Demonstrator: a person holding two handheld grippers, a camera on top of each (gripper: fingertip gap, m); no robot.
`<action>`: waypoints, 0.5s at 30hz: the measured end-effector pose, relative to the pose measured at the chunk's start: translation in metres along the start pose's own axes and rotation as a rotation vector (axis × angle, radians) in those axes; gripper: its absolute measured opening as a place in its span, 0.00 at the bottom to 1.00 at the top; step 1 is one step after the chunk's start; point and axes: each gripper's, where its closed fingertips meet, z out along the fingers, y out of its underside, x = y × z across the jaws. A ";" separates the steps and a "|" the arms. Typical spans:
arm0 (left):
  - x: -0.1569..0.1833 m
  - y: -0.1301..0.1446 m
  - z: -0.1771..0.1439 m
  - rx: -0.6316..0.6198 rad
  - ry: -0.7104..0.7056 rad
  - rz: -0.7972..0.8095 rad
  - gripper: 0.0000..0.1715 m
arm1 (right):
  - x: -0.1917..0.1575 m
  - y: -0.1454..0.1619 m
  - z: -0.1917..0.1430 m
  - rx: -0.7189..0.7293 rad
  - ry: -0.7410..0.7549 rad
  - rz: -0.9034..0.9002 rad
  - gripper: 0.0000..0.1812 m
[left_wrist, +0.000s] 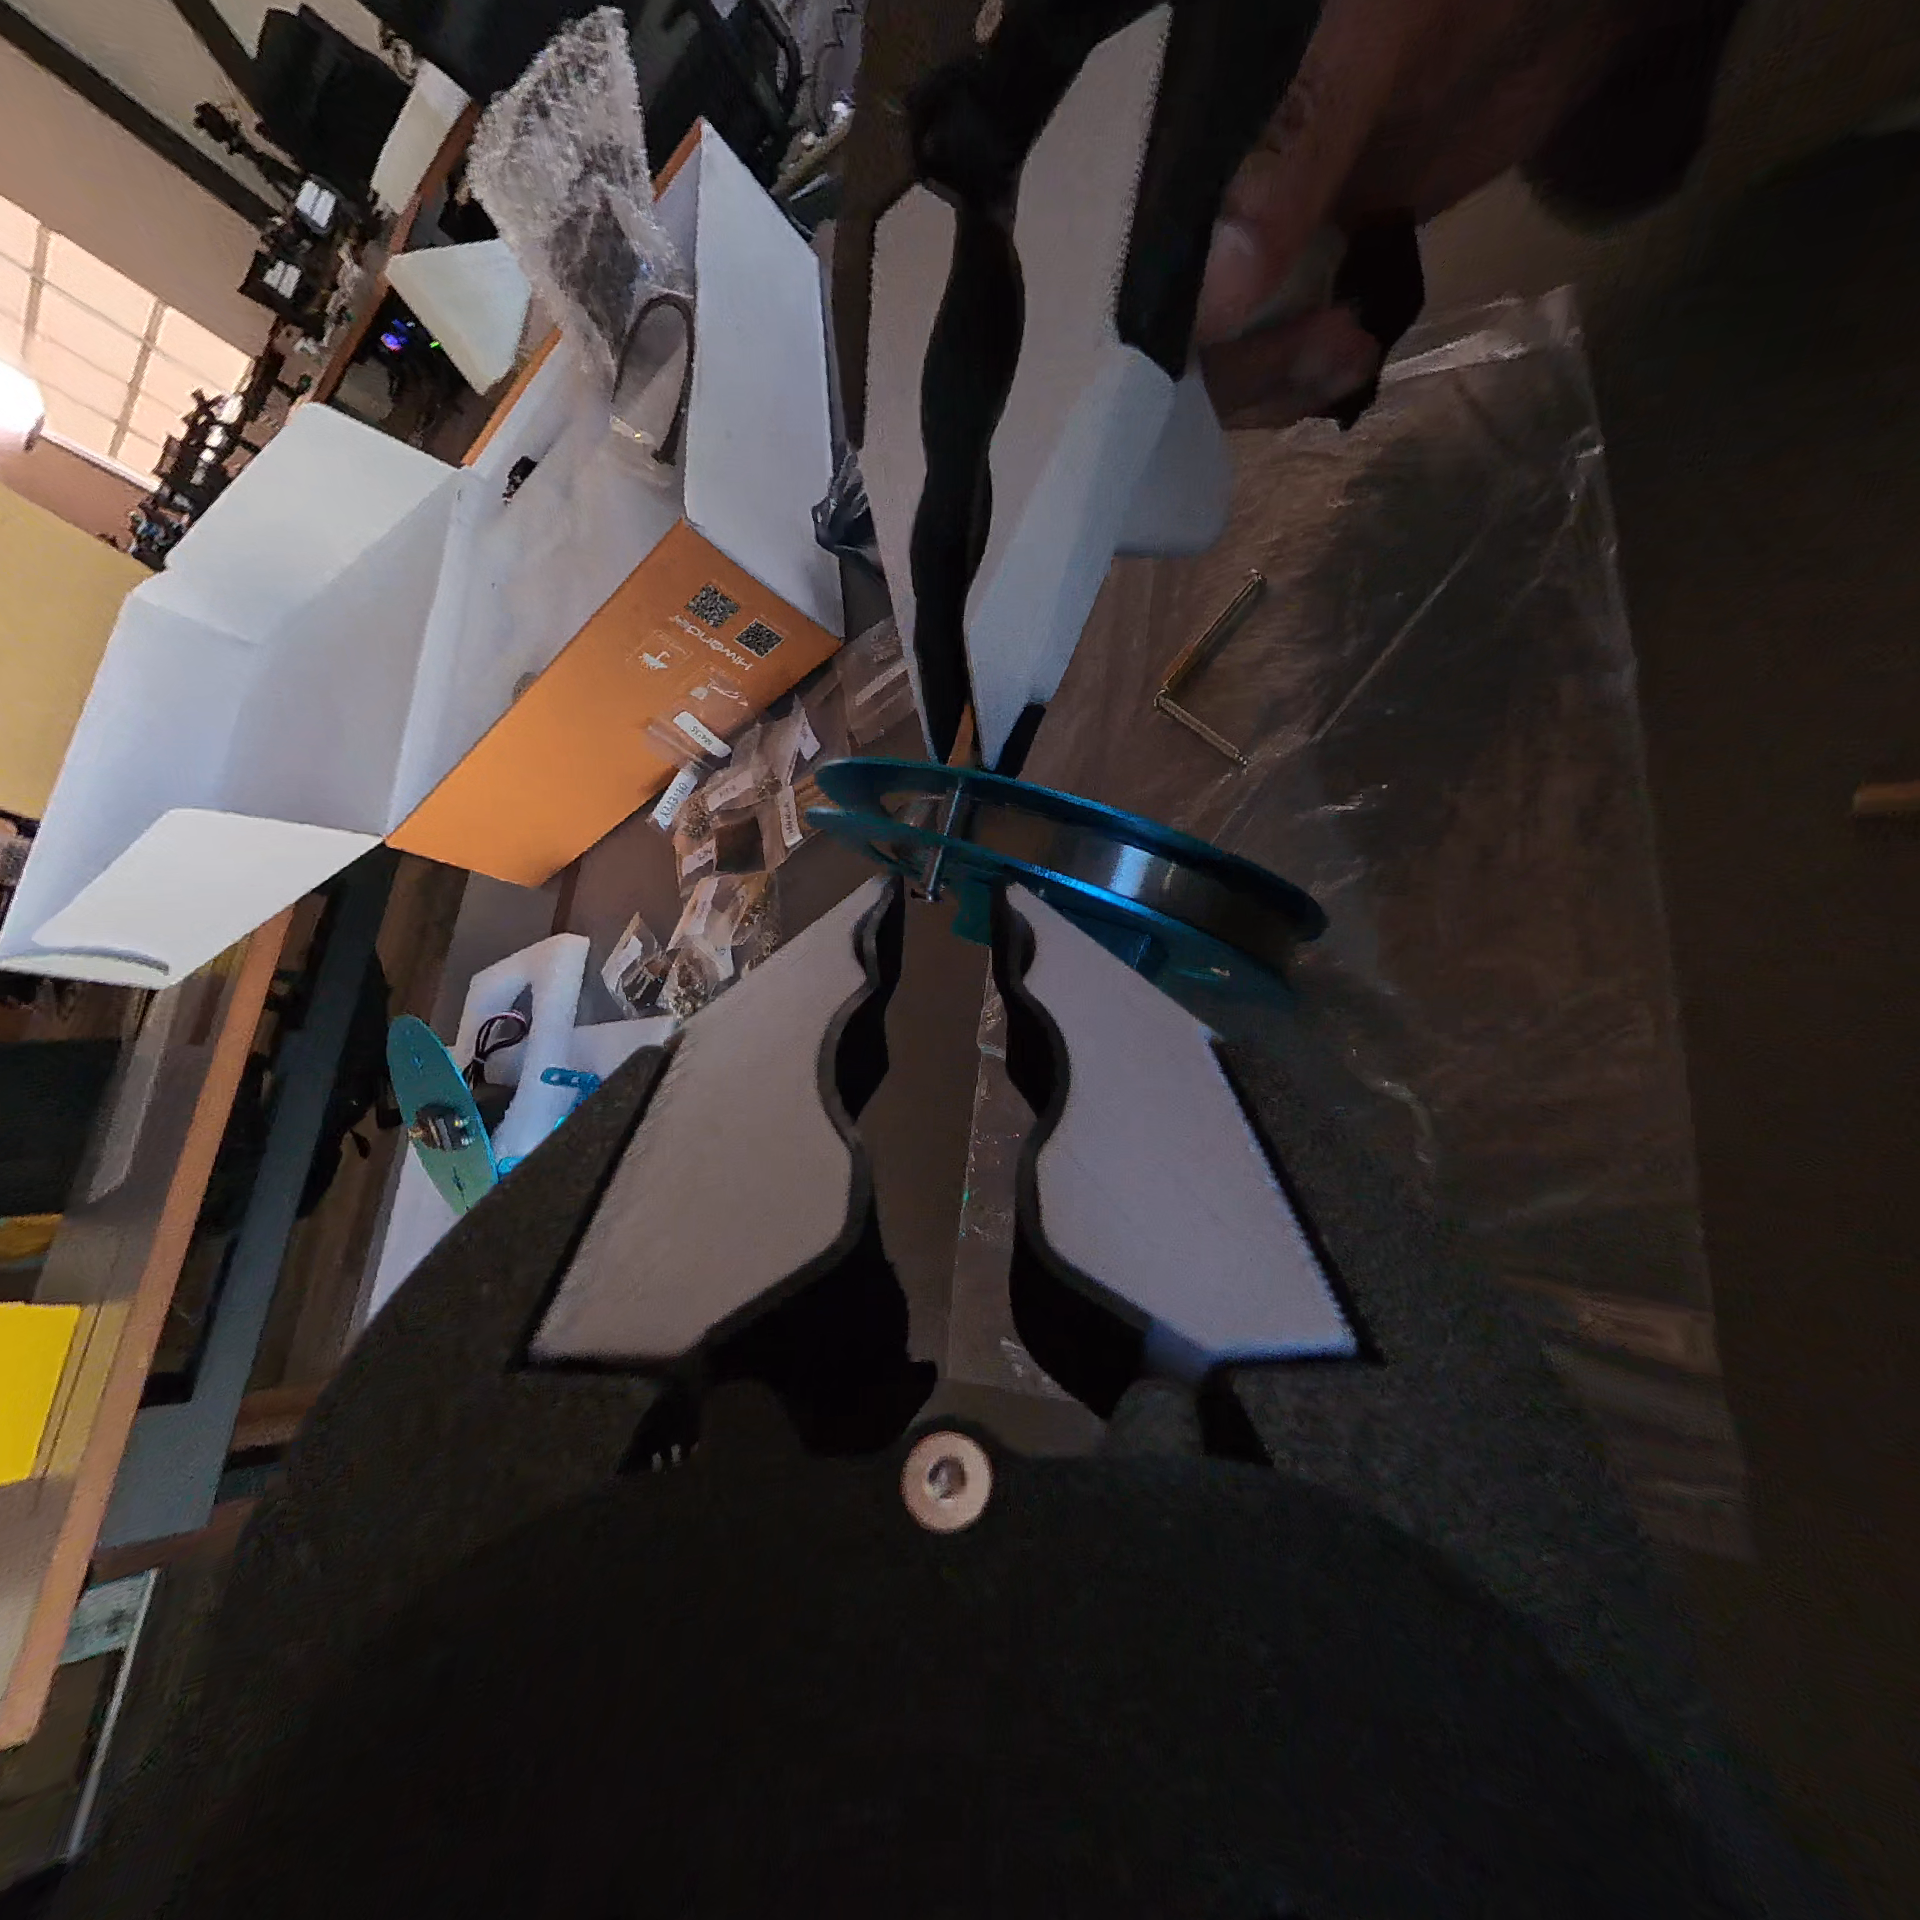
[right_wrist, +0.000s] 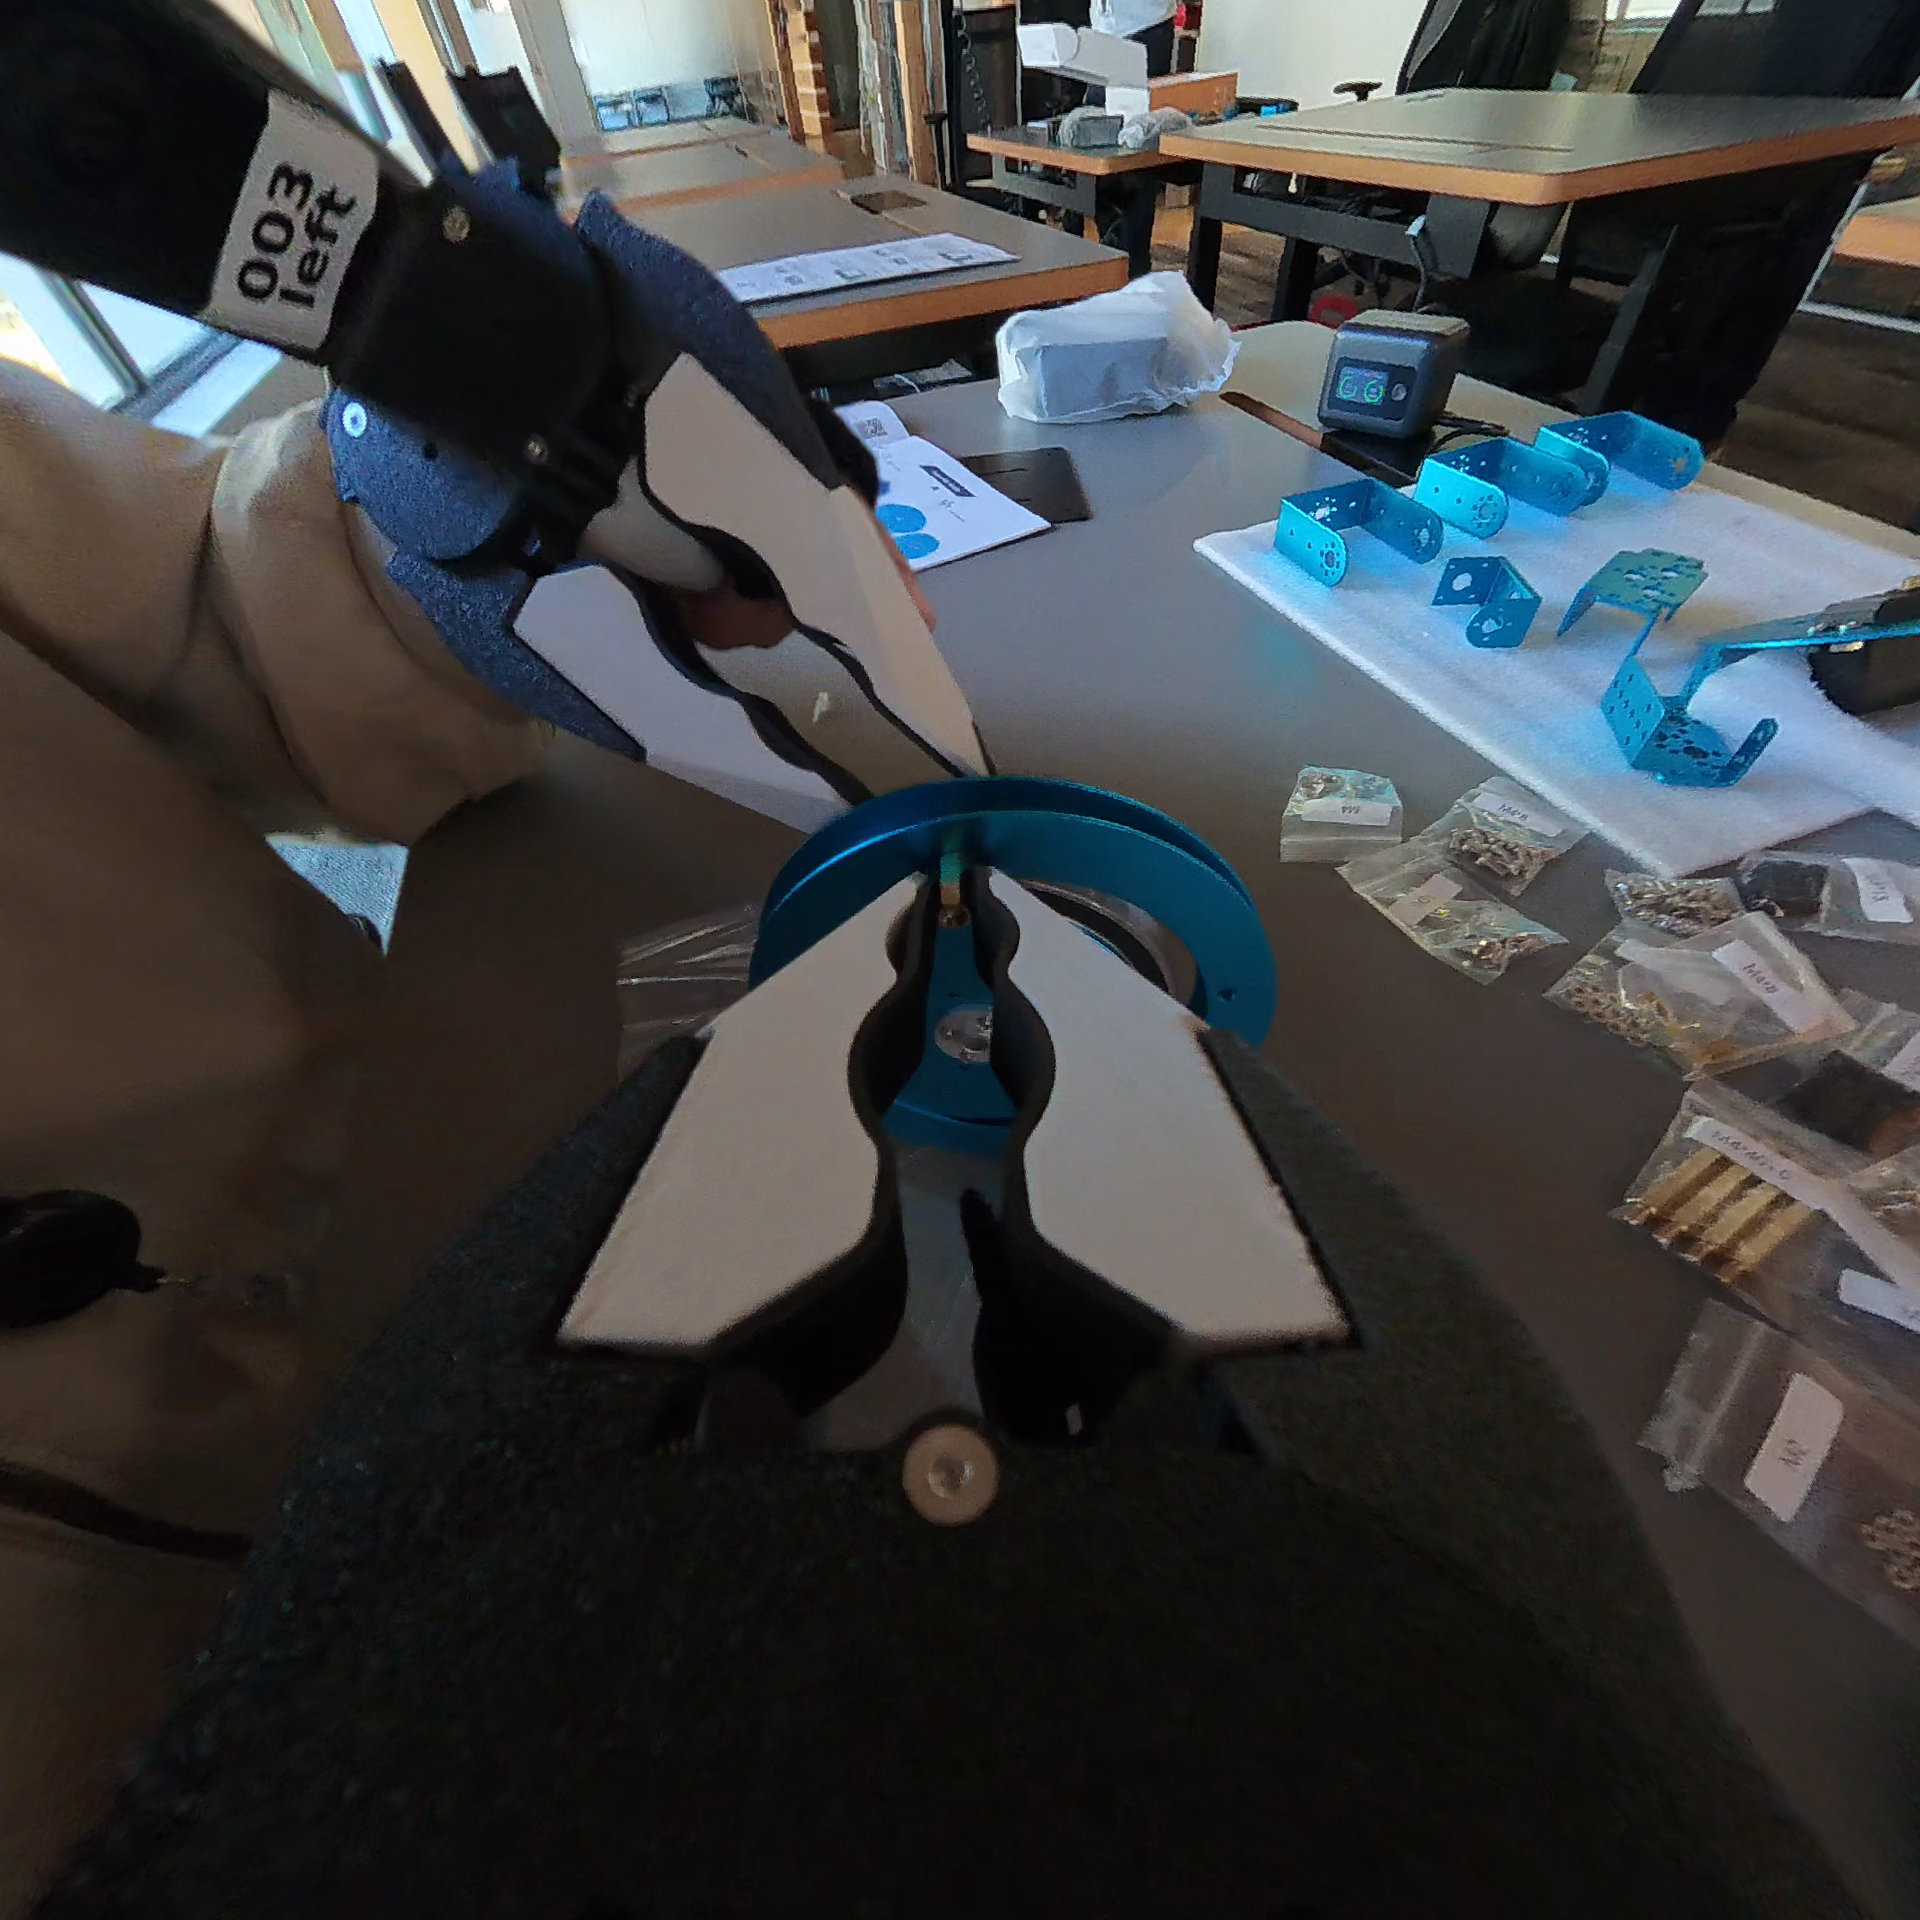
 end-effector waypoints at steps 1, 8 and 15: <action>0.000 -0.001 0.001 0.000 0.022 0.023 0.08 | 0.000 0.000 0.000 -0.008 -0.002 -0.010 0.03; 0.000 -0.008 0.003 0.004 0.299 0.024 0.02 | 0.001 0.002 -0.002 -0.120 0.078 -0.268 0.03; -0.002 -0.010 0.005 -0.118 0.686 -0.419 0.02 | 0.013 0.002 -0.005 -0.327 0.395 -0.872 0.02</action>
